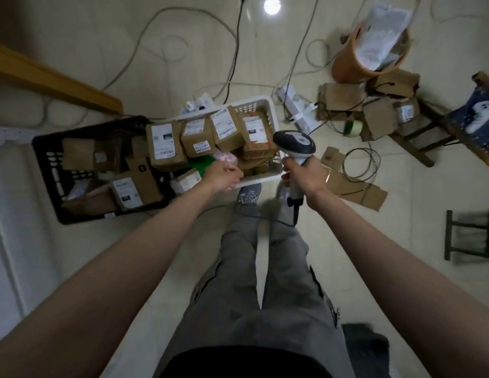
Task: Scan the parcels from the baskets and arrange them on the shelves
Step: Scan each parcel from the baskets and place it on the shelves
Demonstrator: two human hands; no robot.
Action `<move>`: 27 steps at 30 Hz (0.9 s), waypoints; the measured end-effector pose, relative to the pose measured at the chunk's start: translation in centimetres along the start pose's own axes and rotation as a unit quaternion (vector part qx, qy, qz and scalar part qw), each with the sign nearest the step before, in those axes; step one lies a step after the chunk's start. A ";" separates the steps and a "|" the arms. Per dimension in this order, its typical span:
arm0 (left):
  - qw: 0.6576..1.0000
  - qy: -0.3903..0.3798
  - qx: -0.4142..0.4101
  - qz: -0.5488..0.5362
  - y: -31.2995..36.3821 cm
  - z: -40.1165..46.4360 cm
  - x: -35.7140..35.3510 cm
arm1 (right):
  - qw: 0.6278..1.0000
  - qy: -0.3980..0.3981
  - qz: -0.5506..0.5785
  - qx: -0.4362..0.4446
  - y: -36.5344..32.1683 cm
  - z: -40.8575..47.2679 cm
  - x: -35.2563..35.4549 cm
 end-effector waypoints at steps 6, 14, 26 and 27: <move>0.981 0.090 0.066 -0.160 -2.7 8.0 1.4 | 0.998 -0.052 -0.025 -0.019 1.4 10.1 -3.5; 0.896 0.230 0.147 -0.350 -8.9 22.1 1.6 | 0.993 -0.106 -0.056 0.018 5.1 26.0 -11.8; 0.712 0.218 0.174 -0.644 -10.8 29.9 -2.5 | 0.992 -0.125 -0.034 0.002 9.5 33.1 -17.4; 0.701 0.211 0.167 -0.661 -10.6 30.1 -2.6 | 0.992 -0.126 -0.027 0.001 9.4 33.1 -17.4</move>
Point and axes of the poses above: each hand's wrist, its own z-axis towards the middle knuckle, its own x-axis out of the back of the hand, y = z × x, the point moved 8 cm from there along z, towards the middle knuckle, and after that the axes turned 3 degrees about -y, right-handed, at the moved point
